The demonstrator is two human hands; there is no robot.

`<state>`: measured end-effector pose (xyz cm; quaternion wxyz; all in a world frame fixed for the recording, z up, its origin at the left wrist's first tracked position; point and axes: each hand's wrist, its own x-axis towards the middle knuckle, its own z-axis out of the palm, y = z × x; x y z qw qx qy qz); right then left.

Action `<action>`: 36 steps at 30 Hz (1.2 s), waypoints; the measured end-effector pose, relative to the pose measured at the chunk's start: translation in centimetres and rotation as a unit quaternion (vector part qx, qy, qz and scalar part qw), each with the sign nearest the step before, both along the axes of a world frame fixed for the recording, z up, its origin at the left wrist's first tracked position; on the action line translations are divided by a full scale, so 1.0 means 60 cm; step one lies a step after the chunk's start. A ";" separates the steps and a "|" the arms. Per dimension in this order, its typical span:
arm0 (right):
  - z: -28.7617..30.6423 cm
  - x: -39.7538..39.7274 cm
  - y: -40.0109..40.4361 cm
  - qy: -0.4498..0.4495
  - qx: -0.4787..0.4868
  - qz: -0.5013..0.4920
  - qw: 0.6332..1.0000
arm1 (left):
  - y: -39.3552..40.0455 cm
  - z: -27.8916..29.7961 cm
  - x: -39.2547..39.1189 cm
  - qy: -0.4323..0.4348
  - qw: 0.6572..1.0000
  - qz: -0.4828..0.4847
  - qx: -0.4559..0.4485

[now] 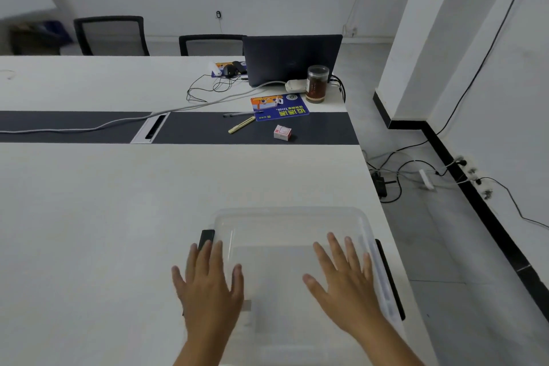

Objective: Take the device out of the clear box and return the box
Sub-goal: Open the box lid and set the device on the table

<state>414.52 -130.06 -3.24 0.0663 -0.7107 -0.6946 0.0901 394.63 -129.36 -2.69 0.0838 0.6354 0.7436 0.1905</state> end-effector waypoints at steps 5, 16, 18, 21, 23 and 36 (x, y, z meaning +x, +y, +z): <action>-0.017 -0.004 0.003 -0.030 -0.098 -0.011 0.995 | 0.000 0.012 -0.030 -0.050 0.980 0.090 -0.169; 0.011 -0.004 0.007 0.018 -0.112 -0.003 0.994 | 0.006 0.011 -0.046 -0.028 0.990 0.061 -0.123; 0.011 -0.005 0.006 0.021 -0.108 -0.003 0.994 | 0.008 0.008 -0.053 -0.059 0.990 0.063 -0.116; 0.018 -0.003 0.008 0.024 -0.118 -0.002 0.993 | 0.002 0.014 -0.059 -0.174 0.972 0.091 -0.126; 0.024 -0.007 0.009 0.021 -0.129 0.005 0.991 | 0.003 0.021 -0.058 -0.276 0.947 0.122 -0.111; 0.003 0.106 -0.036 0.140 0.033 -0.137 0.980 | -0.024 0.000 -0.038 -0.078 0.990 0.109 -0.041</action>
